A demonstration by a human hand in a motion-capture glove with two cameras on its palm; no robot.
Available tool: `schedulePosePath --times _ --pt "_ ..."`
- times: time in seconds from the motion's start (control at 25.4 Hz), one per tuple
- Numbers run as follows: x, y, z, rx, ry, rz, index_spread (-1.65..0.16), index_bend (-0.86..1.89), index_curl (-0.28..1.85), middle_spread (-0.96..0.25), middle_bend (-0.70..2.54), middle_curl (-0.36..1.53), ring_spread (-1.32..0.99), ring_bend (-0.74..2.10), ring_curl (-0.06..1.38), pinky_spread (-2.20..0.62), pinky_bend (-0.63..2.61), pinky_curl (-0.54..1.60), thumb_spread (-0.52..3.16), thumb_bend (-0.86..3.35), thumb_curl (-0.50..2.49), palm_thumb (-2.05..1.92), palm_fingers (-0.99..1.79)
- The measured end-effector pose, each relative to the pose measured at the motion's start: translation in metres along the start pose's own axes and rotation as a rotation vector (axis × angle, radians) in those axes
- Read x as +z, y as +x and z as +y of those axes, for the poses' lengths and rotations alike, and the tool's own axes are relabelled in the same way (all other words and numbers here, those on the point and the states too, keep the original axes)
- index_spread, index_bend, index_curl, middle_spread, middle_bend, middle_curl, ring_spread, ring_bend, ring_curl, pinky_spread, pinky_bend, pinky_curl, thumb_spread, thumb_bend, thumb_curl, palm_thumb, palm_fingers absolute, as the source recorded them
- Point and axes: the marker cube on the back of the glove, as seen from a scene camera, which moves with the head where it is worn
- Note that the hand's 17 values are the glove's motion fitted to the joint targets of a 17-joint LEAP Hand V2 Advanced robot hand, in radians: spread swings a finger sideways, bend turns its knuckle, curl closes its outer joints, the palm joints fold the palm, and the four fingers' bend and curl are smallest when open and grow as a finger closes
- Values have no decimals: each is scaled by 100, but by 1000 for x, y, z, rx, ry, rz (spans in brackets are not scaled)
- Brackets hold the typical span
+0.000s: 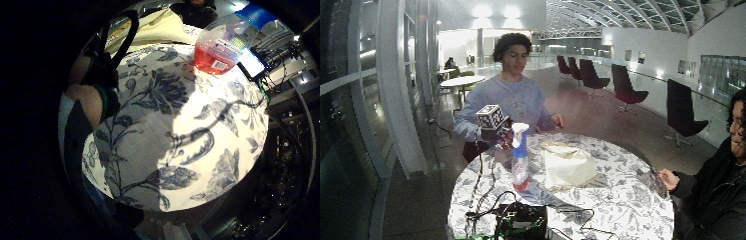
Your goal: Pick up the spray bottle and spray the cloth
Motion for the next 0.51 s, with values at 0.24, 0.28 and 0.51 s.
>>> schedulePosePath --times 0.24,0.28,0.51 --pt "-5 -3 -5 -21 6 22 -20 11 13 -4 30 16 -4 60 22 3 45 18 67 42 18 64 93" --pt "-6 -3 -6 -23 9 26 -21 12 14 -4 31 18 -4 60 24 3 44 19 72 42 19 65 92" --pt "-11 0 -10 -6 49 35 -24 11 17 -5 35 25 -4 59 28 4 41 23 91 39 22 64 93"
